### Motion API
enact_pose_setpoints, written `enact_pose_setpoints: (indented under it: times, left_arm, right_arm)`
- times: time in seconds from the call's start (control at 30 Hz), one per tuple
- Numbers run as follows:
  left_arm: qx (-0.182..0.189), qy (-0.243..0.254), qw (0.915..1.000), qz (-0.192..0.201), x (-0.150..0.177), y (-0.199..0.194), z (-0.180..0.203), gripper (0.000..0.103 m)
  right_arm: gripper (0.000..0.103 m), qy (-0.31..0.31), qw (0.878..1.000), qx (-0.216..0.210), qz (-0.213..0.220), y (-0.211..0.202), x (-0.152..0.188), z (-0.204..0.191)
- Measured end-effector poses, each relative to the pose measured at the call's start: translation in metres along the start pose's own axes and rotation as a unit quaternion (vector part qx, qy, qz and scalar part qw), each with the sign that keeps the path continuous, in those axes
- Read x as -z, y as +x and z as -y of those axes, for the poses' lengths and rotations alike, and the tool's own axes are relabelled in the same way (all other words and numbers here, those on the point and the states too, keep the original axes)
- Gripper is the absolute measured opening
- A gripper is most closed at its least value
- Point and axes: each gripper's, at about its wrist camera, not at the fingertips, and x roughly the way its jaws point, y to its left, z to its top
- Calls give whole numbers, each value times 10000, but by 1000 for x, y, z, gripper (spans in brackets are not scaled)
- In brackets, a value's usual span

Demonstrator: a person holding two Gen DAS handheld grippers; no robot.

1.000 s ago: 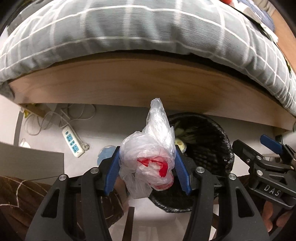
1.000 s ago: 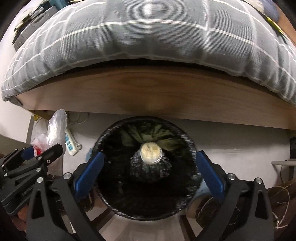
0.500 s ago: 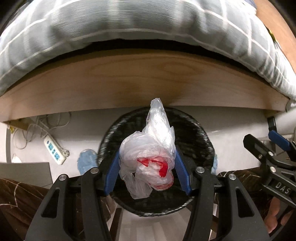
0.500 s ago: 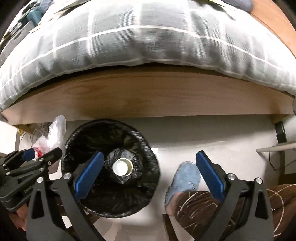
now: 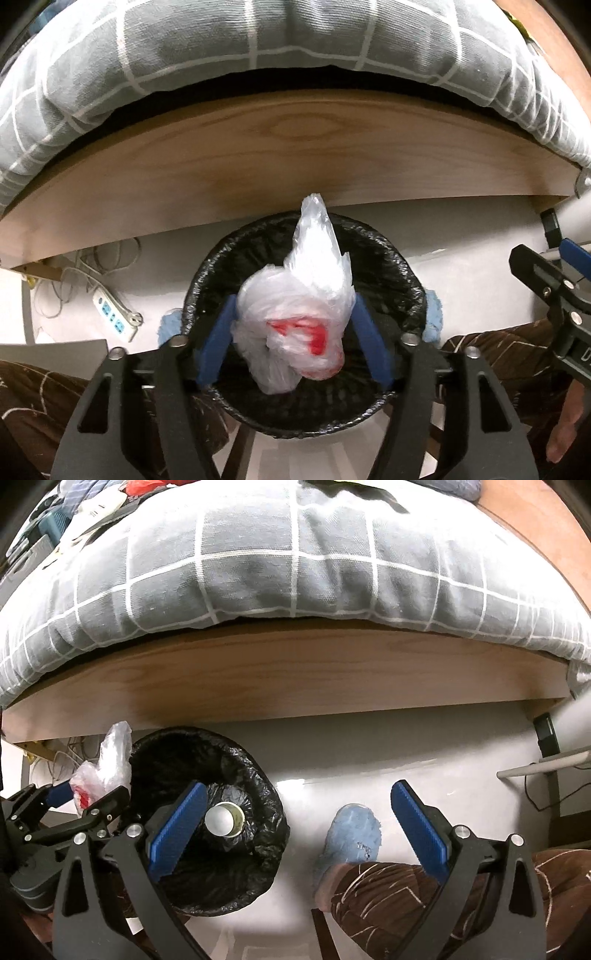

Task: Collect trash
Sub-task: 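Open the left gripper to drop the plastic bag into the bin, then move both grippers back toward the trash on the bed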

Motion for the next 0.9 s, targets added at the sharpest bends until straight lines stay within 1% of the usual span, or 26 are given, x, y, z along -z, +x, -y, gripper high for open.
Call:
enact_pose_setpoints:
  times: [0.03, 0.07, 0.13, 0.23, 0.33, 0.43, 0.67, 0.77, 0.9]
  left_arm:
    - [-18, -19, 10000, 16, 0, -1, -2, 75]
    - [-28, -54, 10000, 39, -1, -4, -4, 76]
    - [-67, -74, 9999, 135, -3, -11, -6, 86]
    - [-287, 13, 9984, 489, -6, -30, -8, 92]
    - [-420, -34, 9967, 698, -10, -45, -14, 97]
    - [-410, -87, 9957, 824, -16, -56, -16, 97]
    - [-412, -78, 9898, 1362, -30, -101, -11, 97]
    - [-334, -111, 9877, 1523, -34, -118, -11, 97]
    - [-349, -181, 9845, 1709, -43, -140, -16, 97]
  right_arm:
    - [96, -14, 10000, 12, 18, -1, 0, -1]
    - [95, -30, 10000, 23, 45, -3, -1, -2]
    - [96, -61, 9999, 16, 96, -8, -3, -3]
    - [96, -128, 9996, 31, 243, -16, -5, -5]
    - [96, -169, 9989, 39, 434, -27, -8, -5]
    - [96, -175, 9975, 47, 680, -40, -13, -5]
    - [96, -153, 9911, 26, 1322, -79, -28, 4]
    - [96, -166, 9879, 58, 1541, -93, -36, 7]
    - [96, -225, 9830, 128, 1820, -110, -46, 10]
